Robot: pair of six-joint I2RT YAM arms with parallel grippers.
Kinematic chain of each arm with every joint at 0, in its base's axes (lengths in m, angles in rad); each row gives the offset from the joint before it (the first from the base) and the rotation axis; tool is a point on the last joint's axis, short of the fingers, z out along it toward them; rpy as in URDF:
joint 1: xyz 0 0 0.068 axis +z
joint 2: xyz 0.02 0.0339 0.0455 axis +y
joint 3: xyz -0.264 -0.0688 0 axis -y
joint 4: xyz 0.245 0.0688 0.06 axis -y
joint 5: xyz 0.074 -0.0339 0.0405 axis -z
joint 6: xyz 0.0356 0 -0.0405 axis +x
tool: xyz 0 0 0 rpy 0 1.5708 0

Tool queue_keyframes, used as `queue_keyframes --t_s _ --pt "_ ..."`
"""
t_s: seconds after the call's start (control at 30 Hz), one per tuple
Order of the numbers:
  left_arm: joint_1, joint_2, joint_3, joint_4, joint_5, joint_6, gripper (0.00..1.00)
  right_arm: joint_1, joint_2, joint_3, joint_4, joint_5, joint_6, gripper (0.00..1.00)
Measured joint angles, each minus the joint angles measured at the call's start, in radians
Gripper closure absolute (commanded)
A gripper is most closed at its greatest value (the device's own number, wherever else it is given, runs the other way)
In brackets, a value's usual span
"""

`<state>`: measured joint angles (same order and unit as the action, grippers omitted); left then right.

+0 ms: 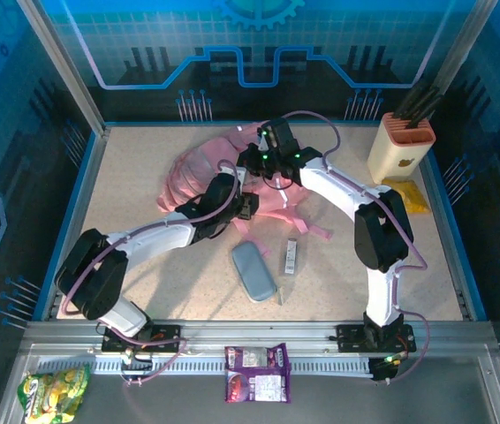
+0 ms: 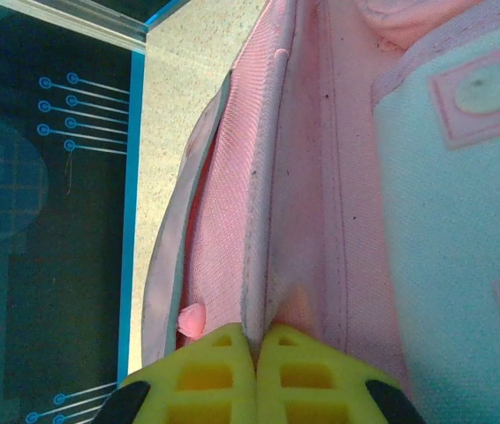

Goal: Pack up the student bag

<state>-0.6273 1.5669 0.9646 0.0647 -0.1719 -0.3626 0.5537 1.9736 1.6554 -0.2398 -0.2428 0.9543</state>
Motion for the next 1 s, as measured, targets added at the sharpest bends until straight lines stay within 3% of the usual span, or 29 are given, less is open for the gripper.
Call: queue_keyframes --t_s 0.43,0.7,1.0 --pt "-0.025 0.012 0.006 -0.01 -0.042 -0.084 0.7 -0.005 -0.013 -0.045 0.056 0.007 0.004 1.0" --pt "-0.023 -0.15 -0.033 -0.029 -0.017 -0.266 0.59 -0.002 -0.037 -0.072 0.054 0.007 0.052 1.0" --pt "-0.085 -0.093 -0.022 -0.068 0.011 -0.342 0.56 -0.002 -0.044 -0.072 0.035 0.005 0.098 1.0"
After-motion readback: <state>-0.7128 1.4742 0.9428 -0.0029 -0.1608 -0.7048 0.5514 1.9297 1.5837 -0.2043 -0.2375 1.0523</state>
